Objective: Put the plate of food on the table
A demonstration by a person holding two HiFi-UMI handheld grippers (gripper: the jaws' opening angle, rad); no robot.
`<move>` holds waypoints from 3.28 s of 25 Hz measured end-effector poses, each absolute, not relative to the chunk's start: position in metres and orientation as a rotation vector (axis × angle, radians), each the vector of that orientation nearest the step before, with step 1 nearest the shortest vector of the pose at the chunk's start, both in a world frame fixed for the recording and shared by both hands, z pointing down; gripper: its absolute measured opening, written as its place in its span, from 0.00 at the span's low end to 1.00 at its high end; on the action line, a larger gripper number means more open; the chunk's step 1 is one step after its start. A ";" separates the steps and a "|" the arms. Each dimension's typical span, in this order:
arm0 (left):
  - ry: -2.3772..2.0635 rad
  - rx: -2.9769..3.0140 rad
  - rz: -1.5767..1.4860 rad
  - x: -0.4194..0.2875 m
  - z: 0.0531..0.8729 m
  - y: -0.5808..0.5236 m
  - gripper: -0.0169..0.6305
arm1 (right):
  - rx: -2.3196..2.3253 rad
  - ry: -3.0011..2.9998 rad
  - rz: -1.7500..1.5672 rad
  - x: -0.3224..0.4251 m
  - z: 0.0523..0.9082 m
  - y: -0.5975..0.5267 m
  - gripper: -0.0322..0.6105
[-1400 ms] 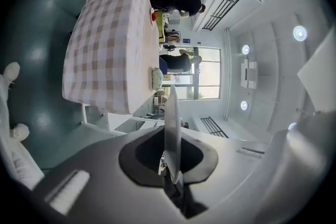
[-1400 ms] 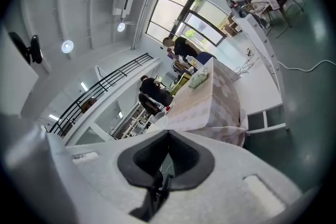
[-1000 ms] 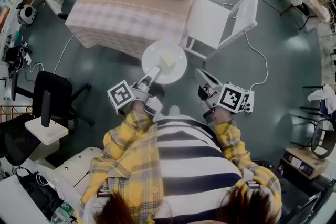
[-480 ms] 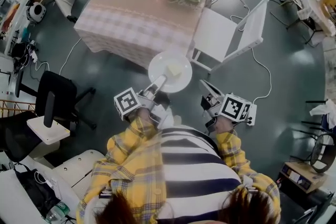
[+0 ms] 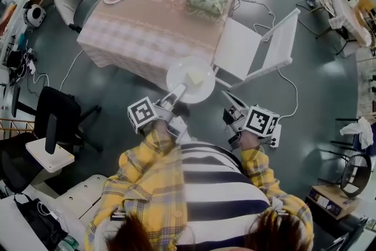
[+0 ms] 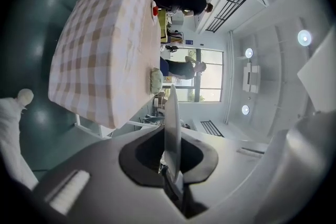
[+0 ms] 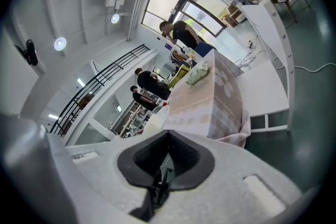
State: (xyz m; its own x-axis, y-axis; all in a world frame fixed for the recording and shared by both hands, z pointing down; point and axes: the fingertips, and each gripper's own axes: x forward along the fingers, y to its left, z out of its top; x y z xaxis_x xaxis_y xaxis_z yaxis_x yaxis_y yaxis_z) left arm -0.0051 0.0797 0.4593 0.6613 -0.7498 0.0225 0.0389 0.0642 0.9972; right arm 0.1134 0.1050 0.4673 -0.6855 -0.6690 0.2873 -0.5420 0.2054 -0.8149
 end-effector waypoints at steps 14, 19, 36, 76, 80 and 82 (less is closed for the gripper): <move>-0.696 1.390 -0.694 -0.043 0.463 -0.005 0.03 | -1.165 2.393 -1.506 0.078 0.466 0.023 0.04; -0.726 1.425 -0.677 -0.060 0.466 -0.035 0.03 | -1.165 2.402 -1.516 0.060 0.468 -0.008 0.04; -0.813 1.437 -0.715 -0.091 0.472 -0.117 0.03 | -1.146 2.516 -1.447 0.026 0.455 -0.097 0.04; -1.063 1.318 -0.776 -0.107 0.524 -0.360 0.03 | -0.921 2.744 -1.543 -0.007 0.476 -0.315 0.04; -1.057 1.333 -0.763 -0.103 0.529 -0.382 0.03 | -0.905 2.746 -1.571 -0.016 0.483 -0.320 0.04; -1.057 1.339 -0.746 -0.099 0.533 -0.391 0.03 | -0.929 2.745 -1.577 -0.017 0.488 -0.326 0.04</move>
